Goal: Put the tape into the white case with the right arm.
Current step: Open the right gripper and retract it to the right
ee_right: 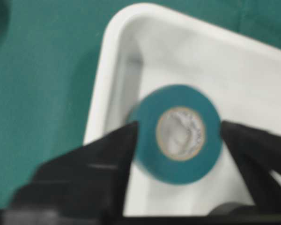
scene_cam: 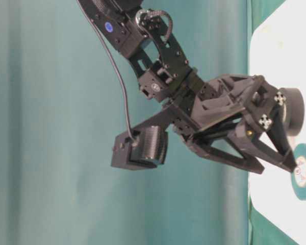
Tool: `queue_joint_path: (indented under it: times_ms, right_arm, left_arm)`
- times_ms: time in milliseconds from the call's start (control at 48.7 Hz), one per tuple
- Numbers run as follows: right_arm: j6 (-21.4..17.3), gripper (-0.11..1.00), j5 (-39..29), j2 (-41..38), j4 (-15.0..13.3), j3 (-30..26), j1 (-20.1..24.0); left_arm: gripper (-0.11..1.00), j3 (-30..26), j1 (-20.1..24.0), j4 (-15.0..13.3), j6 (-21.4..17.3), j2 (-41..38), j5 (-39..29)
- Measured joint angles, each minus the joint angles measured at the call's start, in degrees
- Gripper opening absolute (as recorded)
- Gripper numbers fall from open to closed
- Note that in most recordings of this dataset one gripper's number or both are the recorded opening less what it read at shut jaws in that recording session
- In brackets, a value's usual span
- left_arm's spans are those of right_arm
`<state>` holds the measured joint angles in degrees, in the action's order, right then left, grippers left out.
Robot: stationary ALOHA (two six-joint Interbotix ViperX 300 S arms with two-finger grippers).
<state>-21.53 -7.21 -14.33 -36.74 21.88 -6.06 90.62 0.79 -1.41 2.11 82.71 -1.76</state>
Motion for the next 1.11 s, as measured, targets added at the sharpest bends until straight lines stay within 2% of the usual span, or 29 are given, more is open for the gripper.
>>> queue_joint_path:
  times_ms: [62, 82, 164, 431, 719, 1109]
  right_arm:
    - [-0.09, 0.71, 0.00, -0.09, 0.00, 0.09, 0.00]
    - [0.00, 0.73, 0.00, -0.09, -0.09, 0.09, 0.00]
    - [-0.09, 0.64, 0.00, -0.09, -0.09, 0.09, 0.00]
    - [-0.09, 0.64, -1.32, 1.32, -0.09, 2.99, -0.09]
    - [-0.97, 0.64, -1.67, 10.99, 0.09, 14.50, -0.09]
    - [-6.77, 0.64, -1.58, 26.37, 0.09, 31.82, -0.09]
  left_arm:
    - [0.00, 0.09, 0.00, 0.00, 0.00, 0.00, 0.00]
    - [0.00, 0.00, 0.00, 0.00, 0.00, 0.00, 0.00]
    - [0.00, 0.00, 0.00, 0.00, 0.00, 0.00, 0.00]
    - [0.00, 0.09, 0.00, 0.00, 0.00, 0.00, 0.00]
    - [0.00, 0.09, 0.00, 0.00, 0.00, 0.00, 0.00]
    - [0.00, 0.09, 0.00, 0.00, 0.00, 0.00, 0.00]
